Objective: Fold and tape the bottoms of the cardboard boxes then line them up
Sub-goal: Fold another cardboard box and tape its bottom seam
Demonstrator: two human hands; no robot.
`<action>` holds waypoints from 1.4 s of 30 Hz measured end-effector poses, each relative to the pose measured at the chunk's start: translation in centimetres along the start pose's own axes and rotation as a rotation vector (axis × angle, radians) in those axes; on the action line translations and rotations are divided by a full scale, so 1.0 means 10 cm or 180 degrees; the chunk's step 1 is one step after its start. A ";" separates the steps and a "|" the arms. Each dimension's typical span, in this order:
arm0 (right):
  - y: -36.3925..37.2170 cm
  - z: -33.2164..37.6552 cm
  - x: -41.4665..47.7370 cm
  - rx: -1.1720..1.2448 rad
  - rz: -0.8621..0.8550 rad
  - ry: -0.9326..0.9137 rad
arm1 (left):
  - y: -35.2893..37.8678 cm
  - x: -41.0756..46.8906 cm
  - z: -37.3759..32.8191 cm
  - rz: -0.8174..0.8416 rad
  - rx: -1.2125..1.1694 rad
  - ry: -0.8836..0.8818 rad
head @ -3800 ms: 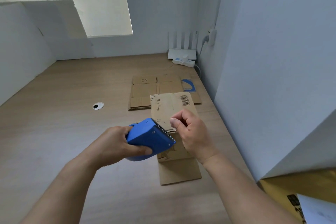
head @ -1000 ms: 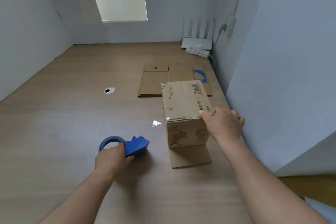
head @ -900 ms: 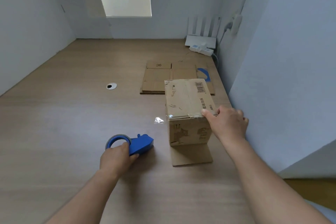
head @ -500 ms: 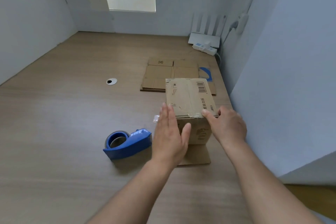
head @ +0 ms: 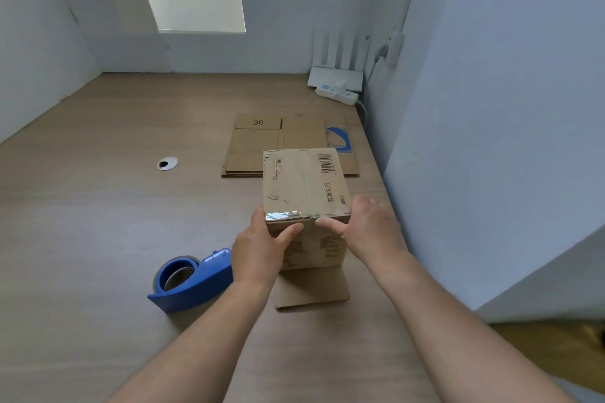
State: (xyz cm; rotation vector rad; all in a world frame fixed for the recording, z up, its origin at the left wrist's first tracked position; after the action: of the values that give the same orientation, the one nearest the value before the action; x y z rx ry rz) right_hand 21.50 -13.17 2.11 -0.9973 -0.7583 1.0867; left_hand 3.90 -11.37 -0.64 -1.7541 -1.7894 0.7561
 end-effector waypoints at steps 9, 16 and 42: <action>0.08 -0.28 -0.02 0.1271 -0.0053 -0.0649 | -0.08 0.10 0.33 0.0489 -0.1189 0.0176; 0.24 -0.22 -0.14 0.2058 -0.0393 0.0058 | 0.00 -0.01 0.19 -0.0503 -0.1984 -0.0545; 0.15 -0.13 0.08 0.0020 0.0404 -0.0398 | -0.11 0.13 0.22 -0.0285 0.0032 0.0238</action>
State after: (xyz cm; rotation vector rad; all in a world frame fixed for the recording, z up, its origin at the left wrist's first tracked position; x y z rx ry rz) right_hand 22.33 -12.51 0.23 -0.9893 -0.8003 1.2698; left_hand 1.49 -10.16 -1.43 -1.6617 -1.7980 0.6535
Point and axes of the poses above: each hand's wrist, its own x-axis towards the middle knuckle, its own y-axis out of the palm, z = x × y, the point moved 2 cm from there along x, towards the middle knuckle, and after that the axes turned 4 degrees about x, right-handed, at the moved point
